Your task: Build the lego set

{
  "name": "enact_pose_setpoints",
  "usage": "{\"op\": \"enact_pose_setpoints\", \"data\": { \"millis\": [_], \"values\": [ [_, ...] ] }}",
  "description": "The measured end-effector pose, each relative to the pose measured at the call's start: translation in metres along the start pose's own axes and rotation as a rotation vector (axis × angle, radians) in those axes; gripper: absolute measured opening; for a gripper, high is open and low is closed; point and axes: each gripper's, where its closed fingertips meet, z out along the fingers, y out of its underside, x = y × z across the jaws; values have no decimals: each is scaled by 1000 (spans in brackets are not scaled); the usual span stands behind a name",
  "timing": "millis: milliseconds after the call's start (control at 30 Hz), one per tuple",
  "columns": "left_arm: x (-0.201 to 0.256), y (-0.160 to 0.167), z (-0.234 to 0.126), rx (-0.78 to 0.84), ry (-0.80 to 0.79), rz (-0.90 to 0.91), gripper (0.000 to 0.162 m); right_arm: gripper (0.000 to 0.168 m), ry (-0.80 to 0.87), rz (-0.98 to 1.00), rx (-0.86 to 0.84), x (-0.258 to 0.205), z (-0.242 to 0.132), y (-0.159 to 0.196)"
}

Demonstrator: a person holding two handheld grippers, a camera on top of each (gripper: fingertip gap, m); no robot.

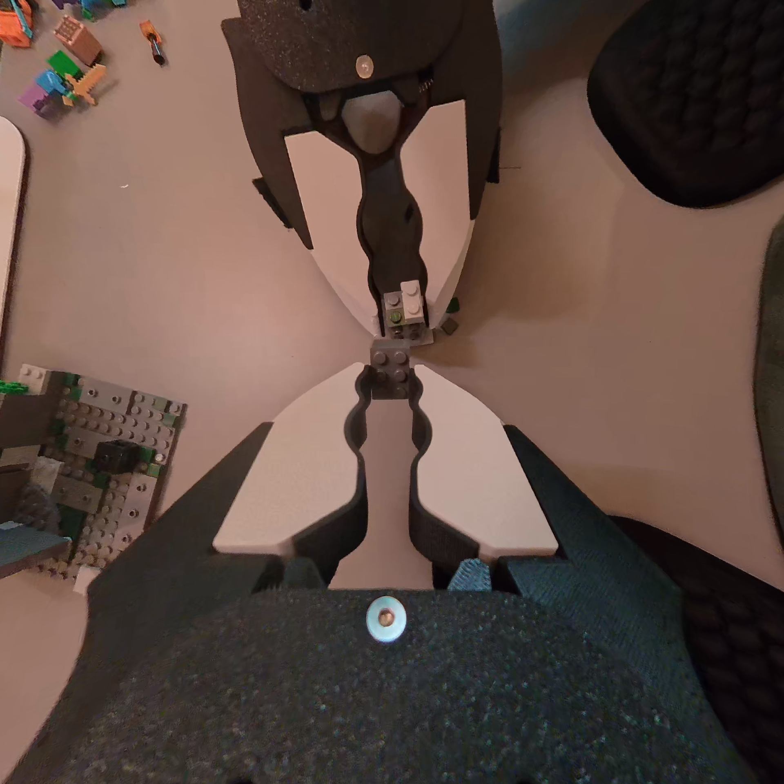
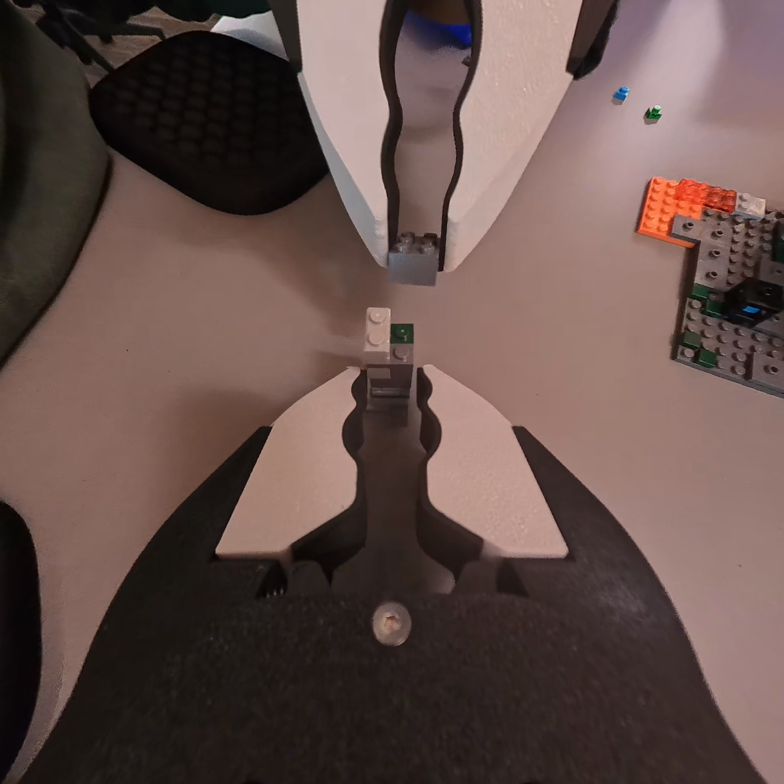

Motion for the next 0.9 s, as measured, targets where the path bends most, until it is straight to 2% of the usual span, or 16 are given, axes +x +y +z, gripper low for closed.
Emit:
{"op": "enact_pose_setpoints", "data": {
  "millis": [600, 900],
  "values": [
    [-5, -6, 5, -16, -21, -9, 16, 25, 101, 9, -17, 1, -2, 2],
    [-4, -3, 4, -17, -22, -17, 16, 17, 120, 13, -23, 3, -1, 3]
  ]
}}
